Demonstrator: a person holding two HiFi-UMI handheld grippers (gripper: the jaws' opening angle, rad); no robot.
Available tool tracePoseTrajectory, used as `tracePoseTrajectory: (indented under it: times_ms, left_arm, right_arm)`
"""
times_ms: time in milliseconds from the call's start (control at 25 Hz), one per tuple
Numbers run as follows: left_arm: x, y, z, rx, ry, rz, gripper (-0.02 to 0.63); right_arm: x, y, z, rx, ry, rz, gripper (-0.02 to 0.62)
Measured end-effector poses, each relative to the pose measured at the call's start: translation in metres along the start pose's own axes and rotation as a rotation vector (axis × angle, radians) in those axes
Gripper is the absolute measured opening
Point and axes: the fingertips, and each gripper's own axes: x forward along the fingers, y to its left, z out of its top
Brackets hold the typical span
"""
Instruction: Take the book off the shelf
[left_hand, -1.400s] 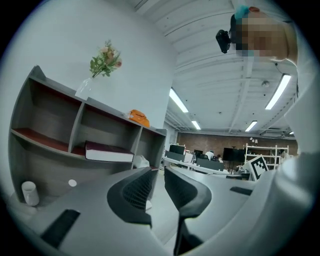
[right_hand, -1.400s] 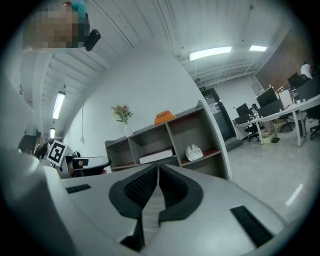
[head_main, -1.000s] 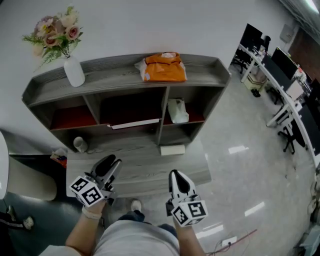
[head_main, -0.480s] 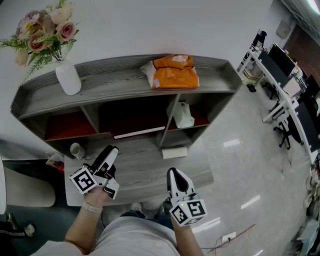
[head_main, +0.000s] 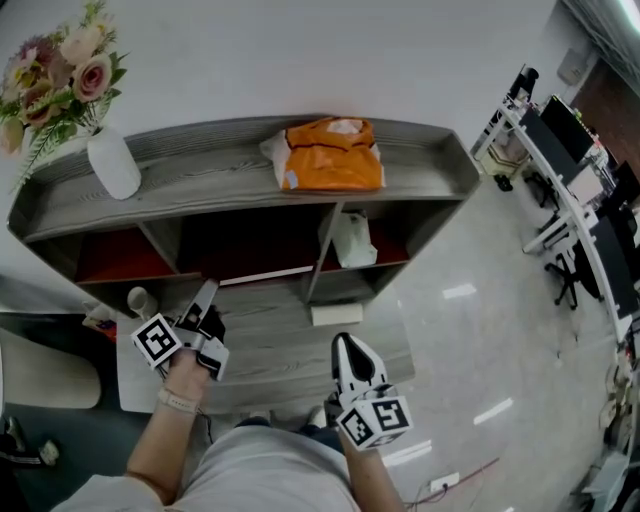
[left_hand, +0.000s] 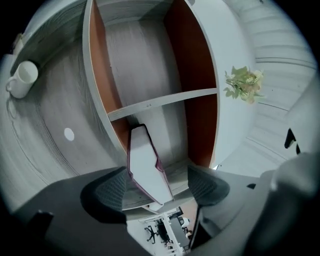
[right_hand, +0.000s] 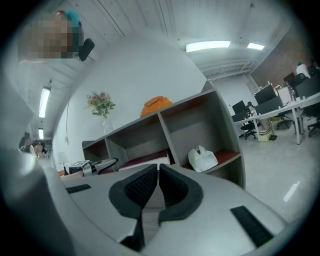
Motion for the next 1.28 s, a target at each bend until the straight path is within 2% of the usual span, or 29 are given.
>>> tracePoseTrajectory:
  times_ms: [600, 840, 880, 1280]
  left_arm:
    - [0.038, 0.025, 0.0, 0.02, 0.011, 0.055, 0.362]
    - [0.033, 0.026, -0.006, -0.031, 0.017, 0.063, 0.307]
    - [0.032, 0.025, -0.009, -0.039, 0.019, 0.06, 0.28]
    - [0.006, 0.016, -0.031, -0.089, 0.026, 0.025, 0.261]
  right_arm:
    - [0.013, -0.021, 0.002, 0.007, 0.031, 0.03, 0.025]
    - [0.01, -0.028, 0.0, 0.014, 0.037, 0.025, 0.025]
    - [0.009, -0.029, 0.0, 0.017, 0.036, 0.023, 0.025]
    - [0.0, -0.031, -0.002, 0.044, 0.028, 0.021, 0.025]
